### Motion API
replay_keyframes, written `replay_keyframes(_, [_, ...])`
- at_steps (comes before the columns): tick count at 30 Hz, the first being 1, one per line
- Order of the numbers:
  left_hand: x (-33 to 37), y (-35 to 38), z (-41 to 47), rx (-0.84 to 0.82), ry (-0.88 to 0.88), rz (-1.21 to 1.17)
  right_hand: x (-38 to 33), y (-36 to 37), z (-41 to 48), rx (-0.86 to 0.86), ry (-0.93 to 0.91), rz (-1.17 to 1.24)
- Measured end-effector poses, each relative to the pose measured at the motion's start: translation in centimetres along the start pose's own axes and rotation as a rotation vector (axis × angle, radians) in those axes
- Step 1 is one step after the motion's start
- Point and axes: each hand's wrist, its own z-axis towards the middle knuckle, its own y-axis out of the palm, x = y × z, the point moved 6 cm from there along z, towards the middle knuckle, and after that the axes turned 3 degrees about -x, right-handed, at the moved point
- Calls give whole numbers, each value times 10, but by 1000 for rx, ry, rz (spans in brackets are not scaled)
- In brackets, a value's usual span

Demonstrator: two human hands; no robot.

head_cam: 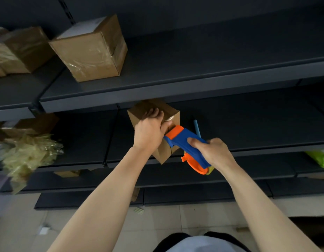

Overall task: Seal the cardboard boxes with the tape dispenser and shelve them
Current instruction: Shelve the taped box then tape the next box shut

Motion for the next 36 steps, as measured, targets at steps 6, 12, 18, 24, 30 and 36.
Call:
replay_keyframes(6, [-6, -19, -1, 38, -61, -115, -15, -15, -13, 21, -45, -54])
replay_keyframes(12, [-30, -32, 3, -7, -257, -410, -49, -27, -29, 41, -111, -113])
replay_keyframes(18, [-62, -28, 4, -18, -394, -580, -89, -12, -22, 25, -161, -191])
replay_keyframes(24, [-95, -17, -7, 4, -479, -689, -120, 6, -14, 30, -215, -338])
replay_keyframes(30, [-136, 17, -32, -8, -690, -839, -132, 43, -3, -25, -230, -446])
replay_keyframes(36, [-150, 44, -34, -36, -771, -855, -139, 64, 11, -20, -211, -506])
